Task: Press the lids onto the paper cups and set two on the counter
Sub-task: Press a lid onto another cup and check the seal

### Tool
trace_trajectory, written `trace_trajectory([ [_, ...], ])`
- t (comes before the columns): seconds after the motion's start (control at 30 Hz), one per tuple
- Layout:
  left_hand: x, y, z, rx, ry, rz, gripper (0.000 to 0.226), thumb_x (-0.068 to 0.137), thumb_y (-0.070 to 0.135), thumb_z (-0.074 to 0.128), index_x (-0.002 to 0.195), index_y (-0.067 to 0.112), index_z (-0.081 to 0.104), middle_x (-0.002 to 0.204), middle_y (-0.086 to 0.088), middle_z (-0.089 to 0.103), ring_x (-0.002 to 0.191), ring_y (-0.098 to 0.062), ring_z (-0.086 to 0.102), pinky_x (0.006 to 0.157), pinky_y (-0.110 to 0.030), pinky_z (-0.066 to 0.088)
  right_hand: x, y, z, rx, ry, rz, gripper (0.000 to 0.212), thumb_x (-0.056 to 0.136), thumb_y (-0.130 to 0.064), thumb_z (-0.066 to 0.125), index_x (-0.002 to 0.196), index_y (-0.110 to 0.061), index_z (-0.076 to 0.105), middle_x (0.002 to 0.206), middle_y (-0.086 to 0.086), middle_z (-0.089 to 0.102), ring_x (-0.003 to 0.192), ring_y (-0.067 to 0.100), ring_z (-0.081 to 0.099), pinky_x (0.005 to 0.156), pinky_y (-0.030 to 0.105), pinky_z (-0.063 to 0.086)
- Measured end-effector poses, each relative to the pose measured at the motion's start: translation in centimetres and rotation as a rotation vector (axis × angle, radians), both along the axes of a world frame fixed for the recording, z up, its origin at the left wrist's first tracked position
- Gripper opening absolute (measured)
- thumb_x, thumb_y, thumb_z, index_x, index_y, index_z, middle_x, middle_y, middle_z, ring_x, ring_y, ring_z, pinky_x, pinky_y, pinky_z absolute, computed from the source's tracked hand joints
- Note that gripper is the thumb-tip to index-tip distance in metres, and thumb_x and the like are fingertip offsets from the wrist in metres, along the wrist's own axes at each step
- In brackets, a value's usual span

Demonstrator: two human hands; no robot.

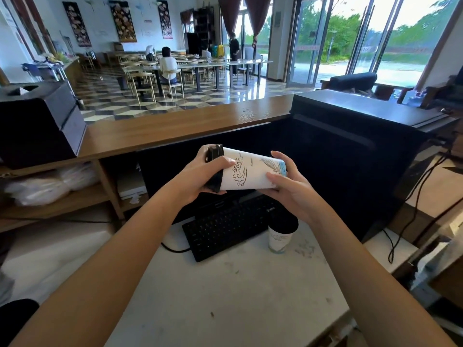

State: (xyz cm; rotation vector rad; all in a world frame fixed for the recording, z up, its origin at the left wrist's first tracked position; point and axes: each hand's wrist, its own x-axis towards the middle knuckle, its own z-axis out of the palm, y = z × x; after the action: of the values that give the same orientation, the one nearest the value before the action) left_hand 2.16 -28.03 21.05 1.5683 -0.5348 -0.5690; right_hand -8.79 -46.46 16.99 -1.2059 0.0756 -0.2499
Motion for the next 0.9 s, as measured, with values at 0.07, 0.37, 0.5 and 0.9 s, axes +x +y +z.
trace_trajectory([
  [0.07,-0.2,0.1,0.0,0.005,-0.131,0.035,0.049,0.076,0.029,0.072,0.118,0.03,0.046,0.114,-0.008,0.06,0.101,-0.029,0.064,0.071,-0.043,0.058,0.2,0.3,-0.5,0.125,0.073,-0.012,0.047,0.091,-0.034,0.054,0.134,-0.019,0.042,0.132,0.016,0.051,0.115,0.029,0.059,0.09,0.043,0.054],
  [0.37,-1.2,0.2,-1.5,0.034,-0.583,0.053,0.07,0.071,0.032,0.076,0.127,0.035,0.034,0.12,0.007,0.044,0.112,-0.016,0.051,0.088,-0.025,0.05,1.3,3.3,-1.7,0.663,-0.097,-0.061,0.041,0.088,-0.029,0.055,0.122,-0.007,0.051,0.118,0.016,0.063,0.117,0.028,0.058,0.102,0.045,0.045],
  [0.5,-0.7,0.1,-2.2,0.119,-0.511,-0.007,0.076,0.08,0.024,0.071,0.14,0.028,0.026,0.132,0.005,0.038,0.116,-0.007,0.042,0.076,-0.002,0.042,2.2,2.7,-1.0,0.656,-0.079,-0.152,0.025,0.092,-0.022,0.055,0.111,-0.007,0.056,0.112,0.015,0.063,0.118,0.029,0.056,0.106,0.046,0.041],
  [0.9,2.2,-3.7,-2.7,0.319,-0.532,-0.034,0.075,0.074,0.036,0.077,0.136,0.015,0.04,0.117,0.009,0.046,0.106,-0.007,0.045,0.085,-0.022,0.035,6.2,-1.8,5.0,-0.036,0.032,-0.238,0.032,0.082,-0.014,0.069,0.112,-0.01,0.059,0.107,0.006,0.068,0.101,0.02,0.064,0.089,0.033,0.052],
])
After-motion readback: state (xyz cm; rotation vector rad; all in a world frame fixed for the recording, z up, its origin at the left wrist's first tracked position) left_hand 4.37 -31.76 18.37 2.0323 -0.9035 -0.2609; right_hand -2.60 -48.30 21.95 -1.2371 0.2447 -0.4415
